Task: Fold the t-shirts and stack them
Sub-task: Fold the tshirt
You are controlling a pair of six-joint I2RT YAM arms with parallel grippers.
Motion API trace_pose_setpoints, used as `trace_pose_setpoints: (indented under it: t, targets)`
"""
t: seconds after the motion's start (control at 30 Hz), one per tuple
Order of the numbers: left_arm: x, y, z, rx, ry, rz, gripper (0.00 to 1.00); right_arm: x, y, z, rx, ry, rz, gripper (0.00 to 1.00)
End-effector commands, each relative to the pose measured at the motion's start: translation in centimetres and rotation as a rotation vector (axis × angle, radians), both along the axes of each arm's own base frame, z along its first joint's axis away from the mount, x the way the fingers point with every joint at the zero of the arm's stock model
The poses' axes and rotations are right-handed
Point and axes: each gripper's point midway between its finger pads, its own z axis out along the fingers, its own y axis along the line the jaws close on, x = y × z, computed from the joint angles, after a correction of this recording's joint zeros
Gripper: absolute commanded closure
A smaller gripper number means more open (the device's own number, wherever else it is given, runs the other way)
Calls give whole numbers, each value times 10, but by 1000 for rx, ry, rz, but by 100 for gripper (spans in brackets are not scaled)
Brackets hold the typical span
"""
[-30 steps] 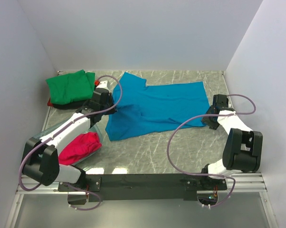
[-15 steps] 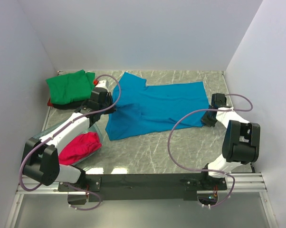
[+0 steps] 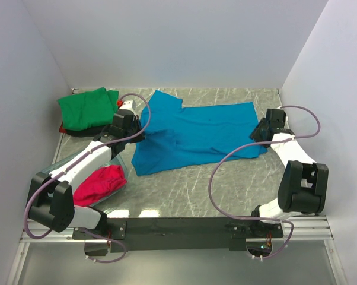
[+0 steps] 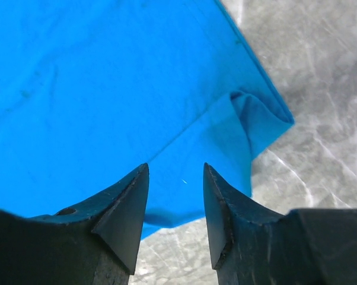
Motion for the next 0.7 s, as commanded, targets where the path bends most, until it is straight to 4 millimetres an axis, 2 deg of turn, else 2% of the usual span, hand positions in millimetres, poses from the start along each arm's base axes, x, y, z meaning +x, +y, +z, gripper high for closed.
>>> trace_pose_setpoints:
  t: [0.0, 0.07, 0.2, 0.3, 0.43, 0.67]
  targets:
    - [7, -3, 15, -18, -62, -23, 100, -13, -7, 4, -53, 11, -18, 51]
    - [7, -4, 15, -18, -60, -24, 99, -24, -12, -3, -67, 44, -48, 51]
    - [6, -4, 15, -22, -64, -27, 99, -55, -41, -16, -185, 154, -189, 50]
    - [6, -5, 16, -26, -65, -32, 99, -66, -46, -27, -210, 217, -212, 49]
    - [5, -7, 15, -33, -64, -42, 99, -66, -42, -40, -196, 246, -195, 48]
    - [4, -4, 13, -22, -62, -36, 99, -41, -27, -52, -111, 212, -132, 50]
